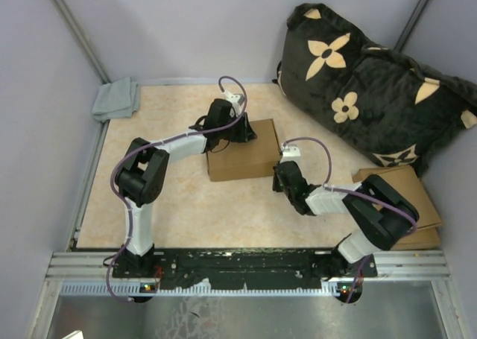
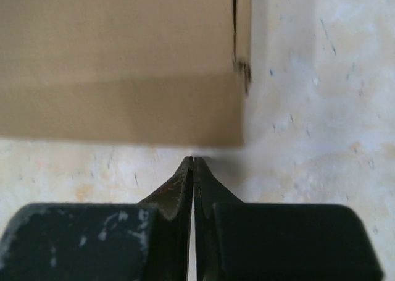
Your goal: Fold the paper box
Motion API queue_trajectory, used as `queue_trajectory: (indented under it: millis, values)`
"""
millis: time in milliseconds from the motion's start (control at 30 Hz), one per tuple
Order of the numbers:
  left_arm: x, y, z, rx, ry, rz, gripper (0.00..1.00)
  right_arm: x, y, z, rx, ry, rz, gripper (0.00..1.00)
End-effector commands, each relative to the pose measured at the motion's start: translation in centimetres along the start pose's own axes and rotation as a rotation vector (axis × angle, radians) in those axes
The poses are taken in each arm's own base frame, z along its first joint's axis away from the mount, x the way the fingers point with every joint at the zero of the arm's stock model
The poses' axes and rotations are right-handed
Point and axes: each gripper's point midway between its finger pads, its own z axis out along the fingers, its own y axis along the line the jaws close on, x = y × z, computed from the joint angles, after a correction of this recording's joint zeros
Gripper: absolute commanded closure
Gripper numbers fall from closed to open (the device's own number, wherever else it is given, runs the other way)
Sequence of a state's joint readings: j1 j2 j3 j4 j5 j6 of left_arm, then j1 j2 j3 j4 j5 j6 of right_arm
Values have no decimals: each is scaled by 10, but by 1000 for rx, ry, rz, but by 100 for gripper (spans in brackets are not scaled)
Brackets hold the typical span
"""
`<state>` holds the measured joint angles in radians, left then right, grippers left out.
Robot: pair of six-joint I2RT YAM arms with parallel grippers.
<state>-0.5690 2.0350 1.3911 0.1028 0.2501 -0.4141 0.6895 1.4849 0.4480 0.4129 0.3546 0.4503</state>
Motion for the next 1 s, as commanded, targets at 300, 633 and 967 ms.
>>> queue_trajectory:
  millis: [300, 633, 967]
  values:
    - [104, -9, -4, 126, 272, -23, 72, -106, 45, 54, -173, -382, 158, 100]
    - [66, -24, -24, 133, 185, 73, 67, -97, 40, -22, -250, -272, 132, 97]
    - [-21, -62, -116, 105, -111, 180, 55, -111, 2, -100, -174, -304, 72, 49]
